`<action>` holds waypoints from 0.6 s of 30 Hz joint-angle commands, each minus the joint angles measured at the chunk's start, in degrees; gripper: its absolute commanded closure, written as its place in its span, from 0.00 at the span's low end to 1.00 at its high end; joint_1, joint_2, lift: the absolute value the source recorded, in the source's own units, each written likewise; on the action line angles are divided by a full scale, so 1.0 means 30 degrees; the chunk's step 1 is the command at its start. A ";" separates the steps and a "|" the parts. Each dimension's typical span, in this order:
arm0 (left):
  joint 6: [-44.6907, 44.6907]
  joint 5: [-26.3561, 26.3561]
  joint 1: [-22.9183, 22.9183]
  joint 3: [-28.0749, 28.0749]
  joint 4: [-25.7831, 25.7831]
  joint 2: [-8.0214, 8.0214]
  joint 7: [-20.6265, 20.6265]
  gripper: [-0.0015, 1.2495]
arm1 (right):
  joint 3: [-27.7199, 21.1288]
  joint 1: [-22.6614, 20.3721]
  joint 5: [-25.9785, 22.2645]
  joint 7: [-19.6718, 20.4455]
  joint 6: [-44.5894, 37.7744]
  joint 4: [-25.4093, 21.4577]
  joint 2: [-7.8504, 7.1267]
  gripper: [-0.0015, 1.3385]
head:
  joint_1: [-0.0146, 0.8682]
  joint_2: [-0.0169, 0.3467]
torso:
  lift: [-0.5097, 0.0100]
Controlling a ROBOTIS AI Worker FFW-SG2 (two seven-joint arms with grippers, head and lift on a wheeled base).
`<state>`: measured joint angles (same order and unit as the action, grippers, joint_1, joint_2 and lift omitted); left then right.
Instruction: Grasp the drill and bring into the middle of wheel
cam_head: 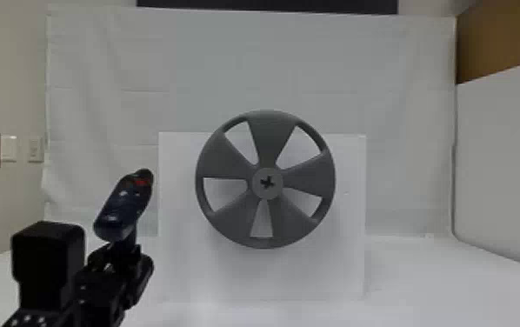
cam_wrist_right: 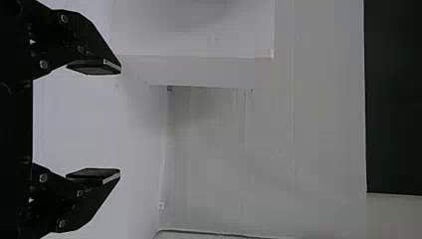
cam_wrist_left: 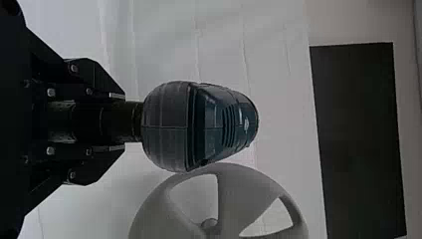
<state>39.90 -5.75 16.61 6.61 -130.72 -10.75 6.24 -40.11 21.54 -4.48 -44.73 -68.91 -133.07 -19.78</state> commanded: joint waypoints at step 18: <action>0.0909 -0.1395 0.0702 0.3510 -0.1251 -0.0783 0.0000 0.96 | -0.0254 -0.0032 -0.0148 -0.0001 0.0000 -0.0028 0.0060 0.39 | 0.02 0.05 | 0.20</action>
<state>42.47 -9.33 18.21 15.54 -134.82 -12.89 6.24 -40.86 21.39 -4.92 -44.73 -68.91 -133.21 -19.65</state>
